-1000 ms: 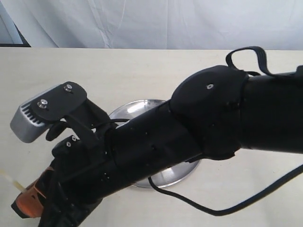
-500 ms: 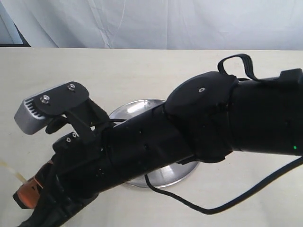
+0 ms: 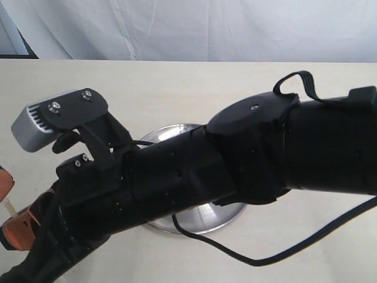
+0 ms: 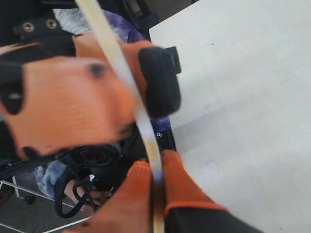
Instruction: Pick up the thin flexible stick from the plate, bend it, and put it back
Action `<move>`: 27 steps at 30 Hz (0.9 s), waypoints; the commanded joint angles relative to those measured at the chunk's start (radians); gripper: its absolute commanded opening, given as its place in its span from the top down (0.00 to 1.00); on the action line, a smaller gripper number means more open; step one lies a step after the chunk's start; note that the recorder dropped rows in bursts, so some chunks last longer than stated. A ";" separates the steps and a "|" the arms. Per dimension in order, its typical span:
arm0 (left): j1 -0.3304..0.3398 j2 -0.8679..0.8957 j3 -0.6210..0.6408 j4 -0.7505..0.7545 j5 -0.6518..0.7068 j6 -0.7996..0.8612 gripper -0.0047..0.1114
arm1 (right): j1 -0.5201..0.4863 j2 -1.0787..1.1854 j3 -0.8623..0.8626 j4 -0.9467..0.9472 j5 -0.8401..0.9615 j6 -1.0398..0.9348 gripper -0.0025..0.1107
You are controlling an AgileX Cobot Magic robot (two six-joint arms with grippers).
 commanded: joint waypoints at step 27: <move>-0.004 -0.001 0.002 -0.065 -0.014 0.042 0.96 | -0.002 0.002 -0.004 -0.164 -0.054 0.120 0.47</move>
